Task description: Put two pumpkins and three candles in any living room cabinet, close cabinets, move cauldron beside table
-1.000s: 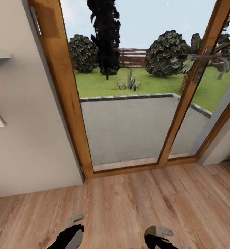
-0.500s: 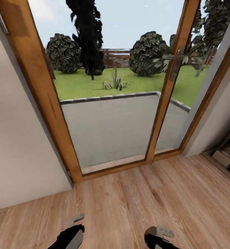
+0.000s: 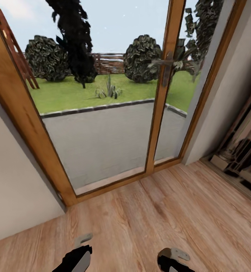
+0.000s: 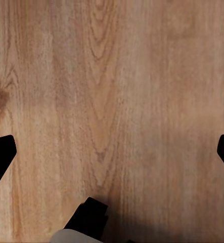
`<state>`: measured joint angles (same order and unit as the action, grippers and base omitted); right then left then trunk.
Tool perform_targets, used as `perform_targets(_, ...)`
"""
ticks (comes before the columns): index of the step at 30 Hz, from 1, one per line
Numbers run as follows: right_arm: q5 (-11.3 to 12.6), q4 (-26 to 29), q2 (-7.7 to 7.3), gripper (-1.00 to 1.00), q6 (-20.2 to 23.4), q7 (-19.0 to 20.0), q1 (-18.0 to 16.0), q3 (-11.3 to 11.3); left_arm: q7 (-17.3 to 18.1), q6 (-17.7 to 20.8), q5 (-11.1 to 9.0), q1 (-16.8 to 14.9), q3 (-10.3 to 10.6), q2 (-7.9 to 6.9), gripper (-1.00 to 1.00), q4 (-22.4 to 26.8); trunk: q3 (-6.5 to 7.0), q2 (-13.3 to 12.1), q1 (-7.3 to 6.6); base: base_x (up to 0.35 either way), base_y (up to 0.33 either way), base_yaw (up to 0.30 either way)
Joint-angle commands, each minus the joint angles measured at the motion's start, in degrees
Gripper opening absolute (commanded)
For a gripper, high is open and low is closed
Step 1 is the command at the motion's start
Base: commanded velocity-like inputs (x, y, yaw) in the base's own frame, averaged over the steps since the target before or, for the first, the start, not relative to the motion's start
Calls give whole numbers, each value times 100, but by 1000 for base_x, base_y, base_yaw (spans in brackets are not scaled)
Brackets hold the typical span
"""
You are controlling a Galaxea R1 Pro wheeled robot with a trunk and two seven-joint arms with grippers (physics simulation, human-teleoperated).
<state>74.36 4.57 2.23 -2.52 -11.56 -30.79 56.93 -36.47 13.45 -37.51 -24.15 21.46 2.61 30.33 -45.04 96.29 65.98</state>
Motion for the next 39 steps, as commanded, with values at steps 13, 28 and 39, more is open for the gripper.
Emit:
perform_targets(13, 78, -8, 5, -100, -20, -31, -5, 46, -45, 21, -16, -2, 54, -6, 100, -115, 14, 2, -1, 0, 0, -279)
perform_targets(28, 78, -9, 6, -100, -20, -31, 0, 46, -45, -88, -11, -2, 87, -6, 100, -185, 50, 2, -1, 0, 0, -279)
perform_targets(39, 78, -9, -1, -100, -20, -30, -1, 42, -45, -88, -11, -2, 87, -4, 100, -185, 77, 2, -1, 0, 0, -279)
